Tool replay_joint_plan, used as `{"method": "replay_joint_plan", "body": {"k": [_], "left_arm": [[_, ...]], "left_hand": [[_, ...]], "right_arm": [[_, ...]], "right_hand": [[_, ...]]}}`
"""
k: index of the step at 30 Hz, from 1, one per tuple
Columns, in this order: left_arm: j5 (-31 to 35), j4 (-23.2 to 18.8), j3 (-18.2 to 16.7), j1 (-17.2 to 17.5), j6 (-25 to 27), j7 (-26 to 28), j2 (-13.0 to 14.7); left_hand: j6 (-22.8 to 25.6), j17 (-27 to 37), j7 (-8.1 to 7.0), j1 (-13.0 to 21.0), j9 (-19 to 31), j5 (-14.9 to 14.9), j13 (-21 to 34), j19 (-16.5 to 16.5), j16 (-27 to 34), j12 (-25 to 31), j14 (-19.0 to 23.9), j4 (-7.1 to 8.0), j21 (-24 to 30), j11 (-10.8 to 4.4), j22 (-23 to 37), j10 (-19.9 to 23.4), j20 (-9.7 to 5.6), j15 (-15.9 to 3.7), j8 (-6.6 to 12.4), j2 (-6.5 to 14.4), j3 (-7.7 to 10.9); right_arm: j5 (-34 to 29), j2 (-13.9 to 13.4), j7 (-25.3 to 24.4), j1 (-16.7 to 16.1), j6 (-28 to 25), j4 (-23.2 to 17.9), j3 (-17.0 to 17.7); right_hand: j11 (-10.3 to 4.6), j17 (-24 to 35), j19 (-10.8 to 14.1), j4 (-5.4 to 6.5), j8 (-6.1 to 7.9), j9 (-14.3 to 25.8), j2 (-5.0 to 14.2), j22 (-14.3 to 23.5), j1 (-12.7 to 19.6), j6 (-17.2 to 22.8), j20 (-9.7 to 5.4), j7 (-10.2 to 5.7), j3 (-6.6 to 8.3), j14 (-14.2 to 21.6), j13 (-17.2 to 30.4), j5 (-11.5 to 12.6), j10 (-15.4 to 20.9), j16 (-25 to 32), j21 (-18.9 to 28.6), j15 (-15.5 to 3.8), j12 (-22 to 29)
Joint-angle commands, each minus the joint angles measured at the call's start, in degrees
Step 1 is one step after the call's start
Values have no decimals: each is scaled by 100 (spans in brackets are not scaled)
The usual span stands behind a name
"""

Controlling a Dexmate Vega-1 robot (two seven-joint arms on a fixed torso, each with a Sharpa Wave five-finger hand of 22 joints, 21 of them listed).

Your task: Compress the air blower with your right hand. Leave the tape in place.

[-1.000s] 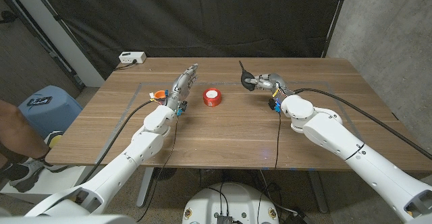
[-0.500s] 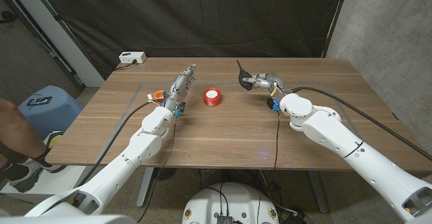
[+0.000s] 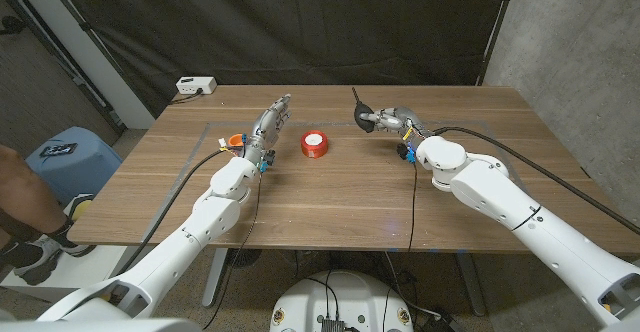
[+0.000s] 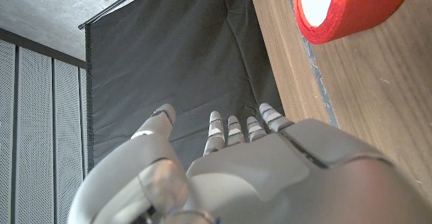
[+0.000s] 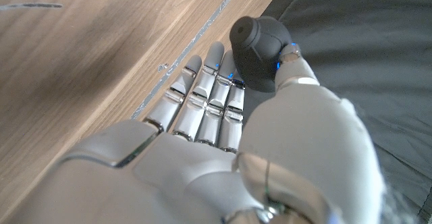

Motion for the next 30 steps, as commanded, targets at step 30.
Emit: {"method": "replay_joint_plan", "body": {"k": [30], "left_arm": [[-30, 7, -36, -54, 111, 1, 62]], "left_hand": [[43, 13, -1, -34, 22, 21, 9, 14, 16, -2, 10, -28, -19, 3, 28, 44, 45, 18, -4, 26, 27]], "right_arm": [[351, -104, 504, 264, 62, 341, 5]], "right_hand": [[150, 4, -232, 1, -183, 37, 9, 22, -163, -388, 126, 111, -146, -304, 53, 12, -394, -128, -72, -193, -149]]}}
